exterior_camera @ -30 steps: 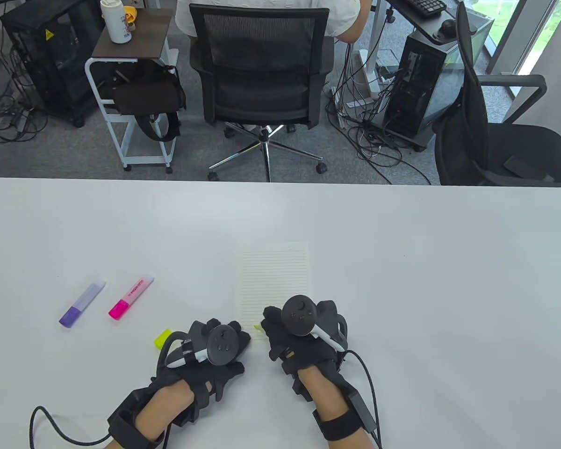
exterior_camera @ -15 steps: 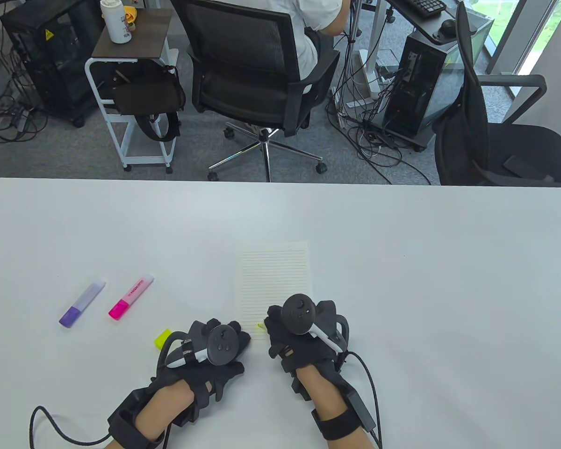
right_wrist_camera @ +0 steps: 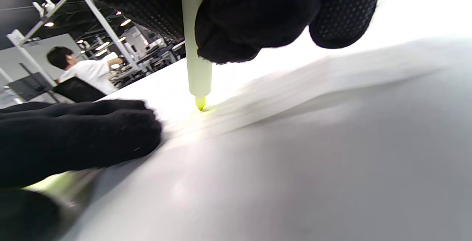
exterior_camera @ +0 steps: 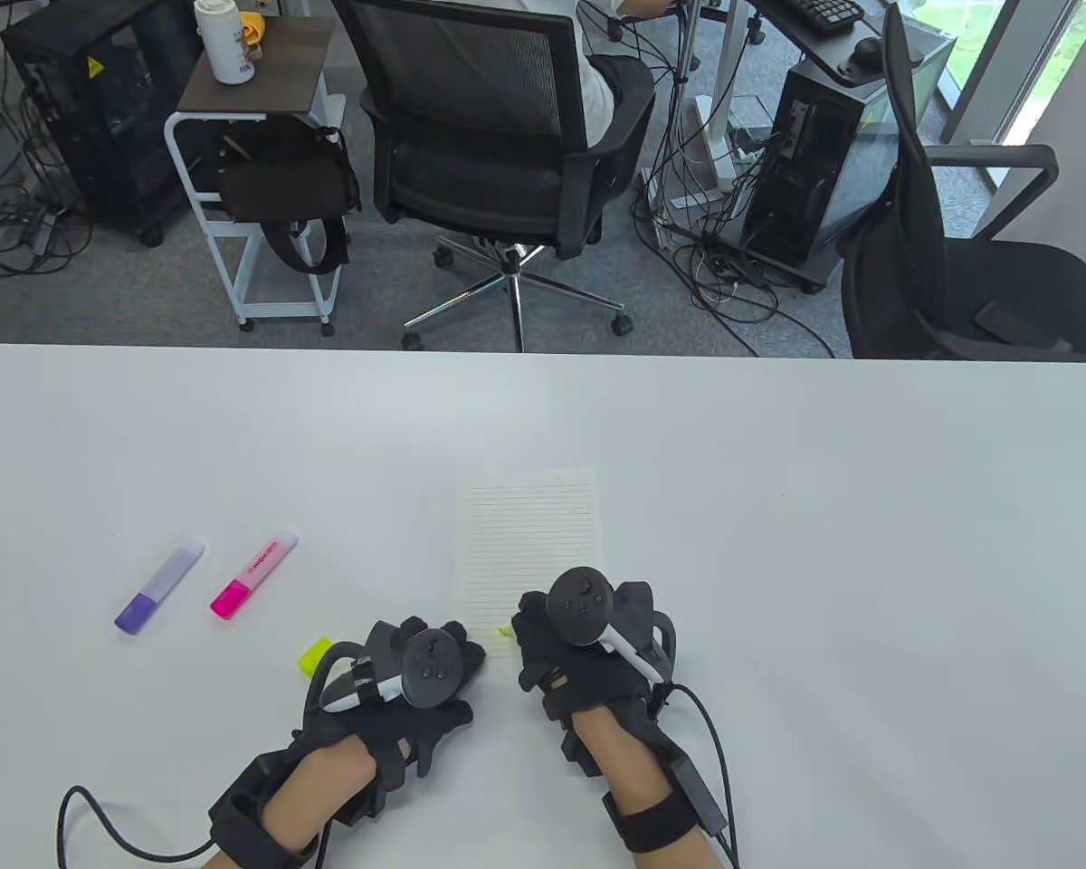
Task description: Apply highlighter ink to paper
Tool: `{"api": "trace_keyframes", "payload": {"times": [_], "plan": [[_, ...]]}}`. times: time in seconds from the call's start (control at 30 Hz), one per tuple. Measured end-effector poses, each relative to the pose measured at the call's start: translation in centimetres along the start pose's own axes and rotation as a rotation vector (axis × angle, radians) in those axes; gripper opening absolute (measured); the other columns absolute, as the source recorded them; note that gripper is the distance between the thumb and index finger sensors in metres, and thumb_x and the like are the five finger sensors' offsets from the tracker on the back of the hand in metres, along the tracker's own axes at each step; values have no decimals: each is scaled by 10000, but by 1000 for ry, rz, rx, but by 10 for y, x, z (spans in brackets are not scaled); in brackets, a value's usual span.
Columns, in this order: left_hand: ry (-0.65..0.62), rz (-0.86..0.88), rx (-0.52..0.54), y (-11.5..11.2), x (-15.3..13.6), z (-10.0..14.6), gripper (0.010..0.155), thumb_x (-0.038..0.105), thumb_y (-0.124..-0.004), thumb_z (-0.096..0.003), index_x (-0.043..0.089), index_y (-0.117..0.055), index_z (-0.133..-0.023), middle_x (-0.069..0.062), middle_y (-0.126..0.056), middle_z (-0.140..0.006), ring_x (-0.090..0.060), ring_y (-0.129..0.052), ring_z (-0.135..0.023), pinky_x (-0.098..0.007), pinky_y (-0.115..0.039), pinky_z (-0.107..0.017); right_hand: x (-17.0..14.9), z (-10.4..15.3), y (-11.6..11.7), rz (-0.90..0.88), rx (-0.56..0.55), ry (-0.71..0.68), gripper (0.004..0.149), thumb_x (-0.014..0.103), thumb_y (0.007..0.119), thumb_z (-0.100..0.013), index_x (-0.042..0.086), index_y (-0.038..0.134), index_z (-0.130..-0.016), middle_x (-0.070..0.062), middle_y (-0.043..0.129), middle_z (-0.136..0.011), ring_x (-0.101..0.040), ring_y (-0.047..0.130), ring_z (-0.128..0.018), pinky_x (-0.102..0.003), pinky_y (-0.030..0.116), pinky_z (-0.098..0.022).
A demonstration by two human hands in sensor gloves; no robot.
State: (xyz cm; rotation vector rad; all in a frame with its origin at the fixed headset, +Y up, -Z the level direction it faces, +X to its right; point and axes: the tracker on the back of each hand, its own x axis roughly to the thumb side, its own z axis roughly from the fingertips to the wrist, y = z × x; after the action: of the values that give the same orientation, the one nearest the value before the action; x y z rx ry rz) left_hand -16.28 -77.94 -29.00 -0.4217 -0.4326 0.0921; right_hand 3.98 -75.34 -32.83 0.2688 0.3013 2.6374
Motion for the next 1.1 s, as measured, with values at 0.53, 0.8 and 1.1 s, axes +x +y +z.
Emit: {"api": "trace_keyframes", "payload": {"times": [0.53, 0.8, 1.1], "plan": [[0, -1, -2, 1, 0, 0, 684, 544, -658, -474, 363, -417, -1089, 43, -310, -1182, -436, -349, -1083, -670, -346, -739, -5, 2, -8, 35, -41, 74, 409, 412, 770, -619, 178, 774, -955, -115, 927, -621, -224, 912, -354, -553, 730, -604], [0, -1, -2, 1, 0, 0, 686, 543, -659, -475, 362, -415, -1090, 42, -310, -1182, -435, -348, -1083, -670, -345, -740, -2, 0, -3, 17, -12, 40, 414, 419, 764, -622, 188, 760, -966, -112, 920, -640, -225, 911, -371, -556, 722, -611], [0, -1, -2, 1, 0, 0, 687, 543, -659, -474, 359, -416, -1090, 41, -309, -1182, -436, -349, -1083, -669, -346, -740, 2, 1, 0, 12, -7, 38, 414, 416, 762, -624, 185, 759, -968, -115, 919, -638, -225, 909, -368, -556, 722, -611]]}}
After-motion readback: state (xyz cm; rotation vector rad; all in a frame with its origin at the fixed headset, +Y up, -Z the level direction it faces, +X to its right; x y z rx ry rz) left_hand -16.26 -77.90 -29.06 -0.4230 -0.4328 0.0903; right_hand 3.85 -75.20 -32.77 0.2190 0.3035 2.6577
